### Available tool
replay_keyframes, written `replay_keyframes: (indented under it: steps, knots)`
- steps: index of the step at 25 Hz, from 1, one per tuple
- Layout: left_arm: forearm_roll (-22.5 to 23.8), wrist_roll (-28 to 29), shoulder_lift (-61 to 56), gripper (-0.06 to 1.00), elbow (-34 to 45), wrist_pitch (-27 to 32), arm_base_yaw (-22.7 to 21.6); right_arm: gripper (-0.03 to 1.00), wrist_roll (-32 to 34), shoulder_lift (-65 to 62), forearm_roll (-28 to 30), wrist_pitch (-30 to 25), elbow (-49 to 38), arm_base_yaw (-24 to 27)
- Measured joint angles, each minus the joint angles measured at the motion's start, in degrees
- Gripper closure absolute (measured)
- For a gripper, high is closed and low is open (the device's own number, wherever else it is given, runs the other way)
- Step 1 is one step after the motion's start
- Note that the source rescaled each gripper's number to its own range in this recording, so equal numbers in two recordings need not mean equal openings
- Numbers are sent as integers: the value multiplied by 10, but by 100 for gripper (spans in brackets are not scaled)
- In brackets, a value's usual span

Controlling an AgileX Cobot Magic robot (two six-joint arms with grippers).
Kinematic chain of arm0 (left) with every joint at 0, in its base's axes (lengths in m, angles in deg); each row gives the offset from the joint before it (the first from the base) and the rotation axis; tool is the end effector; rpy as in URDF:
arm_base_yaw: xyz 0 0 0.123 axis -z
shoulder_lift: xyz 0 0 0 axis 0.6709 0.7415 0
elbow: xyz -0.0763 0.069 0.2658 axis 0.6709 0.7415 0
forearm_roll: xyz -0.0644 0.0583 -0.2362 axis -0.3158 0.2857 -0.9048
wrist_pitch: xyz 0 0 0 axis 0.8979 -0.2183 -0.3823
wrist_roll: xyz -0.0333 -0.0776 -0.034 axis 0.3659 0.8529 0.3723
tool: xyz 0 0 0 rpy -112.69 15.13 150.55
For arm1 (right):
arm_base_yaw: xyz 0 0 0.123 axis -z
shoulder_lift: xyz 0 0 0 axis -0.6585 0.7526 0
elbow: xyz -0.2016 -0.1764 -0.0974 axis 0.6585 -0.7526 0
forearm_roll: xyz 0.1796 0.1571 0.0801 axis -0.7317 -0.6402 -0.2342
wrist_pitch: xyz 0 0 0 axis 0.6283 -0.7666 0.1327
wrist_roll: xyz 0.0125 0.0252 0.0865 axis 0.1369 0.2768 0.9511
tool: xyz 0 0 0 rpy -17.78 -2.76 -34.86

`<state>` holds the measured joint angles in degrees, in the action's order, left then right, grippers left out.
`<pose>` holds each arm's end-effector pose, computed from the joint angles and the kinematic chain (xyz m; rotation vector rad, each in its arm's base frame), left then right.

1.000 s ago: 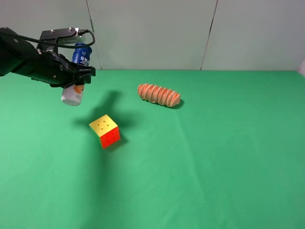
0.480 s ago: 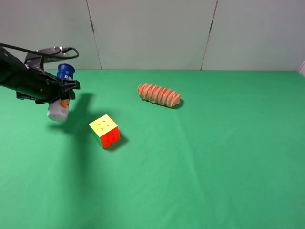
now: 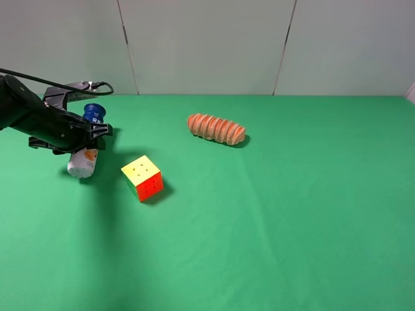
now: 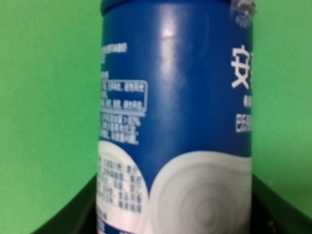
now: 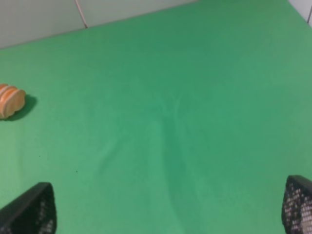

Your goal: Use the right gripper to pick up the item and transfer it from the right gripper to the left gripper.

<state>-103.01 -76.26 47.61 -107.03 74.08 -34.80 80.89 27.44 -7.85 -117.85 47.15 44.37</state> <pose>0.3387 -0.0398 0.1107 -0.1228 2.4901 -0.0898 -0.0023 0.0001 0.2780 0.1838 1.9921 0.0468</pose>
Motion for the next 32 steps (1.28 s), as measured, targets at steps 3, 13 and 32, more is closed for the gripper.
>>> replay_keyframes:
  steps: [3,13,32]
  knots:
    - [0,0,0,89,0,0,0,-3,0,0,0,0,0,0]
    - [0,0,0,89,0,19,-21,-3,0,0,0,-1,0,0]
    - [1,0,20,88,-9,19,-21,-3,0,0,0,-1,0,0]
